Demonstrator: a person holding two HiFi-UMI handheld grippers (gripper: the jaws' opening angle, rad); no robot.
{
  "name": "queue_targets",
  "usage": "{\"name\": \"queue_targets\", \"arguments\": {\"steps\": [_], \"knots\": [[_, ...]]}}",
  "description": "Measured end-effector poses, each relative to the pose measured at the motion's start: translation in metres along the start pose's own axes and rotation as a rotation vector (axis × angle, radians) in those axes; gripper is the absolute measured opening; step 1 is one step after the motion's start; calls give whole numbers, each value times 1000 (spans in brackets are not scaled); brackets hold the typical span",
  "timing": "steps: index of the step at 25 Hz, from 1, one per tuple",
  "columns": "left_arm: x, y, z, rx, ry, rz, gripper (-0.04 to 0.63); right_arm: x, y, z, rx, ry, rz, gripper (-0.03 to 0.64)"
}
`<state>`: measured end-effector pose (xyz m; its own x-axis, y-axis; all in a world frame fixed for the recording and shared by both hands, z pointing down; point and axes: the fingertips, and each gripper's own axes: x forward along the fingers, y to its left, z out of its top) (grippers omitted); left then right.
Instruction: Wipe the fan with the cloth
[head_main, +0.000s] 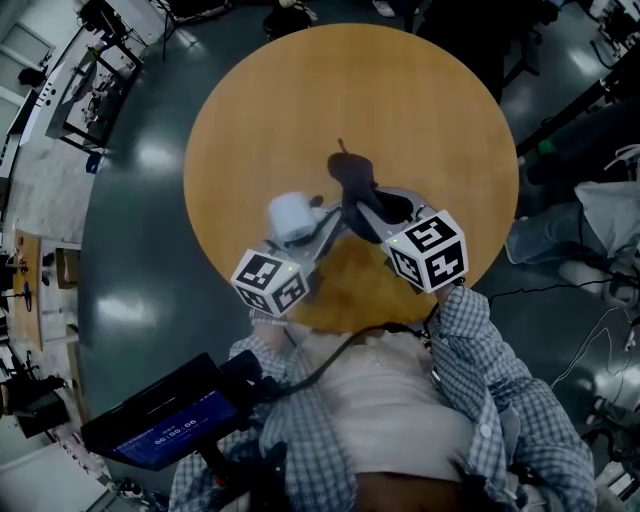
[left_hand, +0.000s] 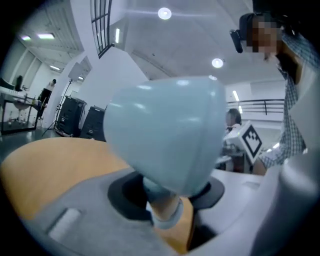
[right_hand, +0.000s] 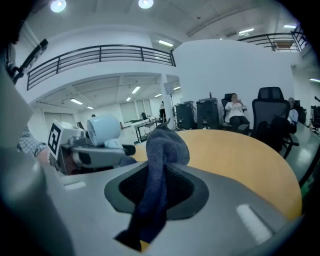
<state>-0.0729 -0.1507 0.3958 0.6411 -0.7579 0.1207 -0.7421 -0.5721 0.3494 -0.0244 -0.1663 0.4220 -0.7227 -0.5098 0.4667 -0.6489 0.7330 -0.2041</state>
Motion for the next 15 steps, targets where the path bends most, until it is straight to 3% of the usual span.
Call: {"name": "queue_targets", "arguments": {"steps": [4,7,15], "knots": [[-4,7,2,-39,-16,5,172,1,-14,-36,46,66,-48,87],[-5,10,-6,-46,5,6,172,-1,-7,-39,54,55,-50,87],[-1,17,-19,-44,59,14,172,-17,51,38,-37,-128,45,87]]}}
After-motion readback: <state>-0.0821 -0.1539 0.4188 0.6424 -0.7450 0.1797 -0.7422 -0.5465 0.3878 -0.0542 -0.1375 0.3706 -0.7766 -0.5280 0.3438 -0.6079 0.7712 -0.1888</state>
